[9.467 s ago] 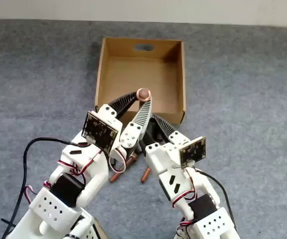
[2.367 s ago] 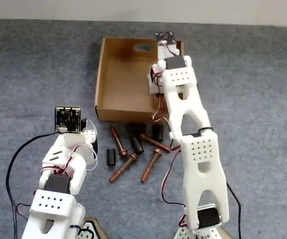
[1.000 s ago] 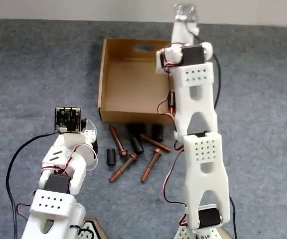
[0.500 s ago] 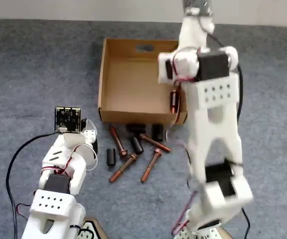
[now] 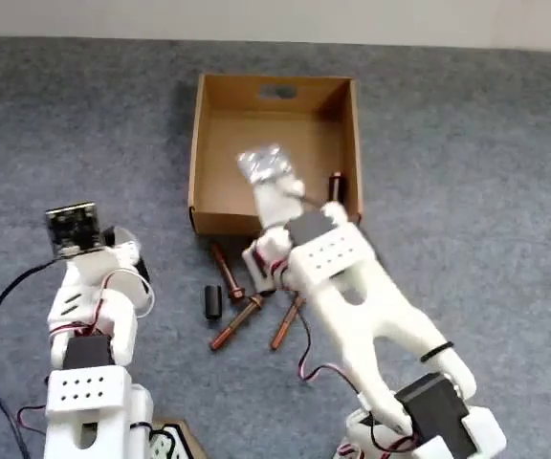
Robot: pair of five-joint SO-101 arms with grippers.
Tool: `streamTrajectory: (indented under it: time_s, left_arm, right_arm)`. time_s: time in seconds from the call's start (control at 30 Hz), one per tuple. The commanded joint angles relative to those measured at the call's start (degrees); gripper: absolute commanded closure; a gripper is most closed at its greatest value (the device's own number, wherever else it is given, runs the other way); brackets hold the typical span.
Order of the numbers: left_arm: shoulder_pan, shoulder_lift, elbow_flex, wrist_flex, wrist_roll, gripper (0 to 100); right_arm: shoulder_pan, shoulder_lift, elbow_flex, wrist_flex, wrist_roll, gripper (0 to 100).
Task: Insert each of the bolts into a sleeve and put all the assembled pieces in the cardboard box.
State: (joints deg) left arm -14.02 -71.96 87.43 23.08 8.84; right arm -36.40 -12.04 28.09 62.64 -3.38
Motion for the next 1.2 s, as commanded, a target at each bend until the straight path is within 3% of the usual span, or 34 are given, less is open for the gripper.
streamTrajectory:
  time_s: [0.0, 0.17, 0.3, 0.53, 0.9, 1.17]
  left_arm:
    - [-4.88, -1.01, -3.3, -1.76, 5.8, 99]
    - [-9.19, -0.92, -1.19, -7.47, 11.25, 99]
    - [-9.71, -0.92, 0.84, -11.69, 11.6, 99]
    - [-9.71, -0.92, 1.01, -12.04, 11.43, 99]
    - [-9.36, -0.92, 1.1, -12.04, 11.43, 99]
    - [-9.36, -0.92, 1.1, -12.04, 11.43, 99]
  right_arm:
    - [-2.33, 0.4, 1.19, -6.11, 0.09, 89.3]
    - [-6.99, 5.23, 1.01, -8.75, -8.09, 89.3]
    - [-11.82, 8.4, 1.01, -10.86, -8.62, 89.3]
    - [-17.54, 9.71, 1.19, -13.93, -8.7, 89.3]
    - [-17.27, 9.89, 1.71, -17.36, -8.7, 89.3]
    - [-12.88, 16.13, 1.1, -17.36, -8.7, 89.3]
